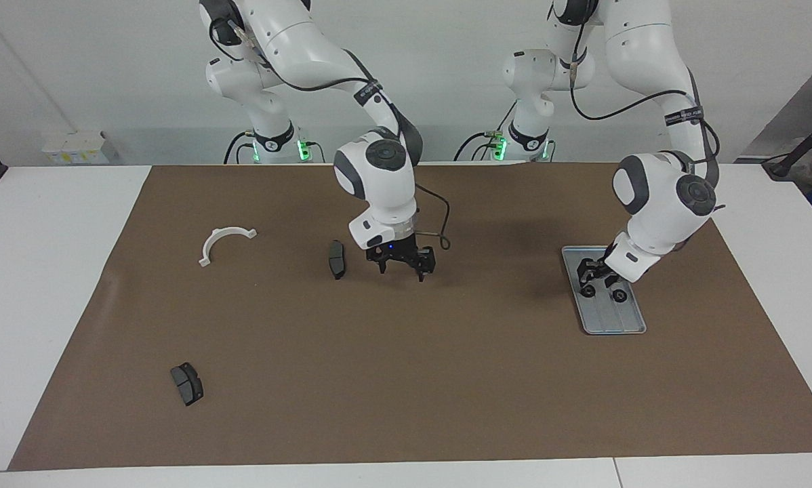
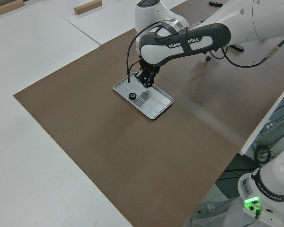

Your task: Pick bearing gear from pile to tray

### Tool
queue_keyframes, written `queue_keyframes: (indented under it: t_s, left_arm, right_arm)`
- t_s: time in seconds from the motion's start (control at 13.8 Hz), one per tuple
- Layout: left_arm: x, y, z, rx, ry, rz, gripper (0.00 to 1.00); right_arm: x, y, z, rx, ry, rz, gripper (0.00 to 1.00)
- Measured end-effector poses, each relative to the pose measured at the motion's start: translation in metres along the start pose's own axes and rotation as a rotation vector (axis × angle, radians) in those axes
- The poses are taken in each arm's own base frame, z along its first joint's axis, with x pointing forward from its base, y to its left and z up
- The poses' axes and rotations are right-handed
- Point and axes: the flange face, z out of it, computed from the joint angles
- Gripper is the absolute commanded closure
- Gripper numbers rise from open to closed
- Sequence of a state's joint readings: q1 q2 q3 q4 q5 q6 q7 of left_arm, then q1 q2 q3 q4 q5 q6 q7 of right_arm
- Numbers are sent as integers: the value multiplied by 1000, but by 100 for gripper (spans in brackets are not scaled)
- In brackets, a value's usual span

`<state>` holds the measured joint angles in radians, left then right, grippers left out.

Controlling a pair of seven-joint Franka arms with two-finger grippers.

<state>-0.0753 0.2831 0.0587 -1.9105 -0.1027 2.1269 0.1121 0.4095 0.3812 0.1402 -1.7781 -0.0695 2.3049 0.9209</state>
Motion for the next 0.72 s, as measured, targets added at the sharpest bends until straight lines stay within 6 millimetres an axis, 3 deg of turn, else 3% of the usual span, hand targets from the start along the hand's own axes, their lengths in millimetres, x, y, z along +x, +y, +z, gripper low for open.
queue_keyframes:
  t_s: [0.22,0.36,0.51,0.72]
  left_arm:
    - [3,7,-5,1,29,2,31]
    - [6,37,-8,2,46,-10,31]
    - [6,97,-6,-1,66,-47,30]
    - [-10,214,-4,-28,134,-116,30]
  right_arm:
    - [34,34,-42,-9,23,-23,0]
    - [48,55,-63,-27,24,-27,0]
    - [60,72,-81,-35,29,-34,0]
    - [85,109,-116,-38,56,-45,0]
